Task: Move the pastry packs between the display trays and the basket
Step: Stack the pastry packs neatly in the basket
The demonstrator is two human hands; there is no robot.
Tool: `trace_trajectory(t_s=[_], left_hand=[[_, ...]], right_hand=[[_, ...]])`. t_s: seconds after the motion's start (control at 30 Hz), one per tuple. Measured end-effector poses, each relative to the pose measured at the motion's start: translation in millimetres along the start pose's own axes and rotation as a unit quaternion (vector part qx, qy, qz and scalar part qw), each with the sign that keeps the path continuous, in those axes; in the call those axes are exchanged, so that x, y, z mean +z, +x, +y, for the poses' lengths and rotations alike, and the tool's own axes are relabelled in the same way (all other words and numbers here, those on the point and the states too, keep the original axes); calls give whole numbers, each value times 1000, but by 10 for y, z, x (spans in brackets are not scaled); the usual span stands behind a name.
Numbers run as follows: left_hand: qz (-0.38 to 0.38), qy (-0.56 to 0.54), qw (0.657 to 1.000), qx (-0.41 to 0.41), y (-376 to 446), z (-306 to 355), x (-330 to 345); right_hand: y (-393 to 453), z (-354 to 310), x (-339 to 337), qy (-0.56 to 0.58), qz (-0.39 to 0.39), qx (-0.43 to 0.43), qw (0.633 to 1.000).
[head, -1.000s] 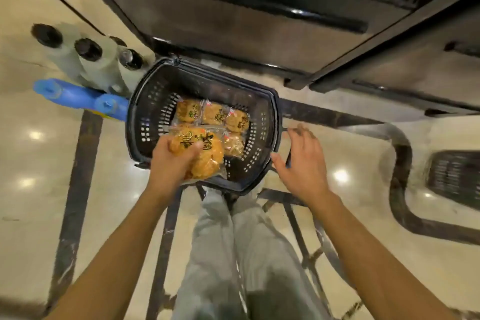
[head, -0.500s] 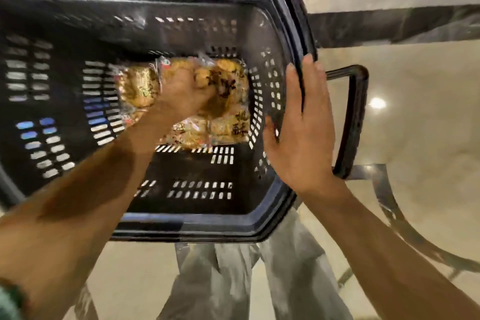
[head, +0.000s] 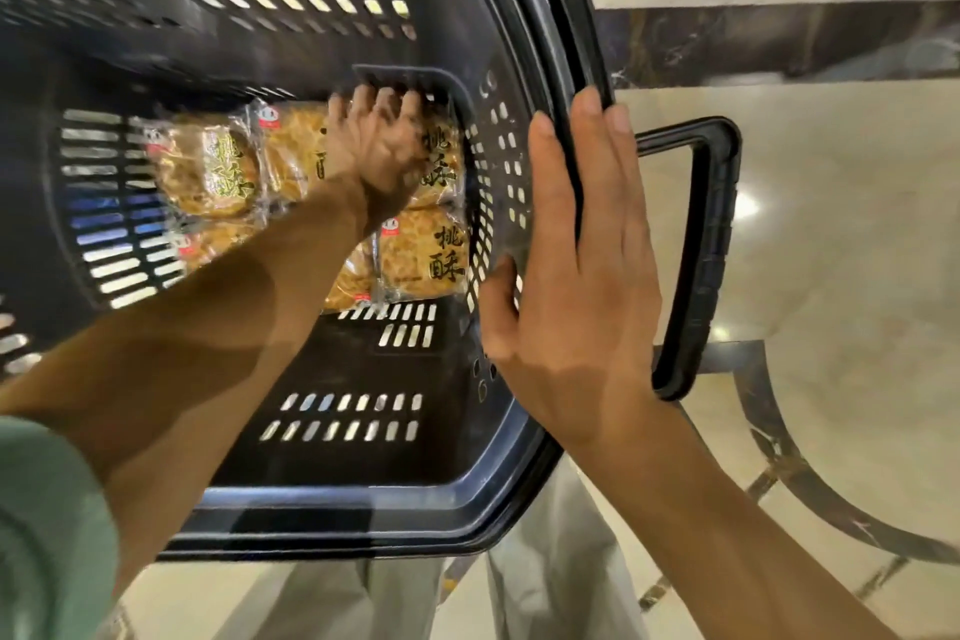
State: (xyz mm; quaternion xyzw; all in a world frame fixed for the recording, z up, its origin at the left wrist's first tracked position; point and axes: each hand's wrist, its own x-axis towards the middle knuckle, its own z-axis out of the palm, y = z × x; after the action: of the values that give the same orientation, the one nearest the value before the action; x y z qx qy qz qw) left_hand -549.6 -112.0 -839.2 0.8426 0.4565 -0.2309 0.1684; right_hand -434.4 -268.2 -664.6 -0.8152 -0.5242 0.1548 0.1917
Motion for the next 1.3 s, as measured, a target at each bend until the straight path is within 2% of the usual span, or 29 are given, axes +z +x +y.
trace_trajectory(t_s=[0.1,0.3,0.5,0.6,0.73,0.87,0.97,1.03,1.07,1.17,1.3], left_hand=[[-51,-4,999,2,-266,35,123],[-35,-76,994,75,-212,-112,385],[-44,-43,991,123,-75,-287,414],[-42,-8,993,108,-52,-259,406],[-15,-27,999,34,-359,16,243],[-12,-69,997,9,-1121,238,-390],[28,-93,995,18,-1915,196,-1152],[24,-90,996,12,-2312,168,-1648],[30,-86,996,18,-2554,157,-2006],[108,-104,987,58,-3195,301,-3053],[214,-186,951,125,-3841,845,-4310]], right_hand=[[3,-18,-1,-5,-12,7,1000],[13,-22,5,-24,-16,3,1000],[-5,-18,0,-41,-27,0,999],[-14,-13,2,-36,-21,-4,999],[-21,-3,22,-58,-23,-9,998],[8,-42,-127,-91,-112,-3,990],[28,-253,-705,-54,-209,18,976],[8,-409,-1167,-41,-244,43,968],[-25,-556,-1539,-49,-240,40,969],[-219,-944,-2739,-62,-189,31,980],[-526,-1235,-4302,-32,-99,31,994]])
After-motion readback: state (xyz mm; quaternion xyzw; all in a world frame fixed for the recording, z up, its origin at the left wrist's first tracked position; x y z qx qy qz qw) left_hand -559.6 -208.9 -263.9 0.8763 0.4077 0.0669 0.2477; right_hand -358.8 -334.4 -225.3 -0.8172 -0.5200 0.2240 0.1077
